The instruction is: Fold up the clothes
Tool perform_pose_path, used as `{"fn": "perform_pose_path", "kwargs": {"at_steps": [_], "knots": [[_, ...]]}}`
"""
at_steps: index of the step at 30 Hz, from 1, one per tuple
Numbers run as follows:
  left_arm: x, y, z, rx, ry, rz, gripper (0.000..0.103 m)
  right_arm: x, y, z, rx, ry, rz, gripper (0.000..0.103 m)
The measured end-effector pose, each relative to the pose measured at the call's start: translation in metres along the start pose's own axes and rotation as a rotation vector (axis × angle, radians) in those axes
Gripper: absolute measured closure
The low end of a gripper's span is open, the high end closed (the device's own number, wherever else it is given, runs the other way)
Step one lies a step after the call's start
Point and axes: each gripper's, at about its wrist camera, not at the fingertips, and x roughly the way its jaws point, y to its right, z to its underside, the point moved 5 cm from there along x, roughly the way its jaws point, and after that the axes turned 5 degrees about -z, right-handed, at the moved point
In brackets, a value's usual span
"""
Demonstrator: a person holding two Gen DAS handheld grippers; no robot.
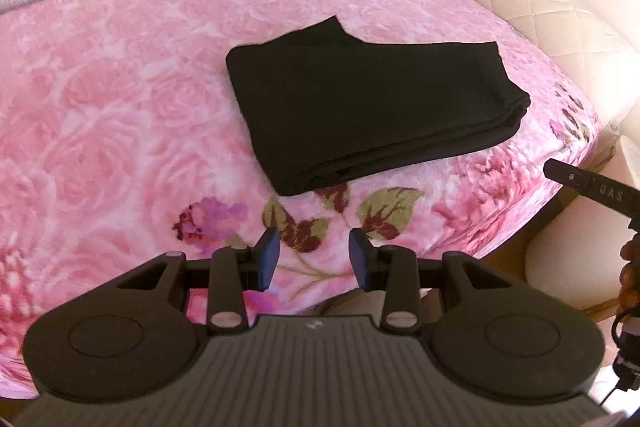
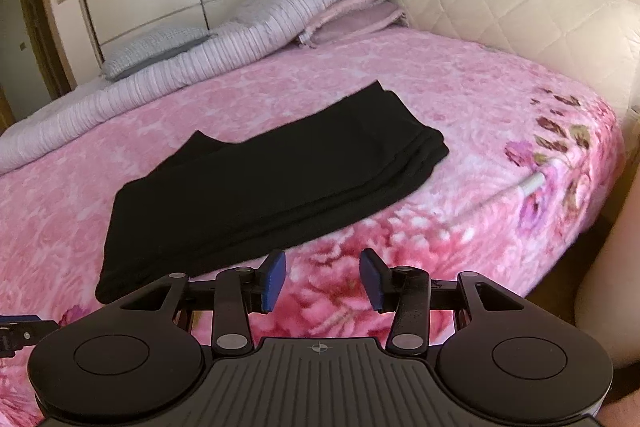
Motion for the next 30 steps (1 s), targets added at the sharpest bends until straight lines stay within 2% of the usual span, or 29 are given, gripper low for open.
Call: {"fn": "perform_pose_path", "kwargs": {"at_steps": [3, 6, 11, 20, 26, 28, 30], "knots": [[0.013, -0.013, 0.001, -0.029, -0.024, -0.001, 0.07, 0.006, -0.006, 0.006, -0.053, 0.022, -0.012, 0.058], [0.023, -0.023, 0.0, -0.05, -0.04, -0.006, 0.07, 0.02, -0.011, 0.013, -0.093, -0.003, -0.01, 0.058], [0.034, -0.033, -0.005, -0.069, -0.043, -0.011, 0.07, 0.041, -0.012, 0.015, -0.071, -0.06, 0.011, 0.058], [0.046, -0.046, -0.006, -0.102, -0.063, -0.029, 0.07, 0.057, -0.018, 0.009, -0.126, -0.066, 0.015, 0.058], [0.052, -0.051, -0.008, -0.116, -0.071, -0.013, 0.07, 0.071, -0.024, 0.007, -0.176, -0.072, 0.001, 0.058], [0.054, -0.055, -0.009, -0.123, -0.073, -0.007, 0.07, 0.074, -0.031, 0.007, -0.223, -0.062, -0.022, 0.058], [0.057, -0.059, -0.01, -0.13, -0.074, -0.004, 0.07, 0.076, -0.046, 0.009, -0.323, -0.045, -0.055, 0.058]]}}
